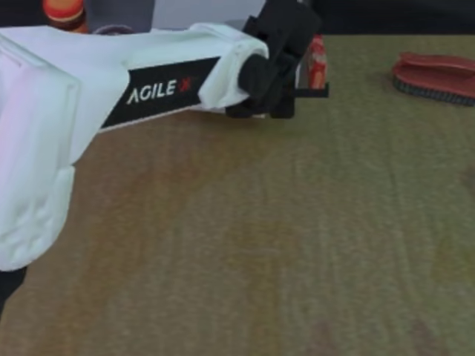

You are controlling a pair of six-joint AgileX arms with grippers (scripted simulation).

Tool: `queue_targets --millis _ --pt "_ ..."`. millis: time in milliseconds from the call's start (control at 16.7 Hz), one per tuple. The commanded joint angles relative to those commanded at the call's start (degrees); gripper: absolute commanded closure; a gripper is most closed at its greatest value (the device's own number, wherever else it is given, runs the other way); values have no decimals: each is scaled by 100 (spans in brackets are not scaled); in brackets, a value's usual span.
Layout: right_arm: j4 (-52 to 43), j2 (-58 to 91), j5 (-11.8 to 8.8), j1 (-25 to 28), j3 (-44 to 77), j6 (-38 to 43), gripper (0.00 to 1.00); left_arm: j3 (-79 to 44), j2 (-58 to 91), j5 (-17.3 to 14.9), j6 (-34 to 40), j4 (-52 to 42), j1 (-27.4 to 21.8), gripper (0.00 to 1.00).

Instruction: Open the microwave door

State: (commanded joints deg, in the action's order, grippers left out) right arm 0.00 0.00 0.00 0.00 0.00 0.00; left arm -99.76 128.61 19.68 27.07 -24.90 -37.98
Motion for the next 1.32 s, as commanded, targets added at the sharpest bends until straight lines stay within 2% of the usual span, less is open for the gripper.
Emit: queue_targets --millis 180,1320 --pt "0 0 0 0 0 0 0 248 -164 -115 -177 172 27 100" --pt "0 0 0 0 0 0 0 251 -167 -117 -179 175 27 100"
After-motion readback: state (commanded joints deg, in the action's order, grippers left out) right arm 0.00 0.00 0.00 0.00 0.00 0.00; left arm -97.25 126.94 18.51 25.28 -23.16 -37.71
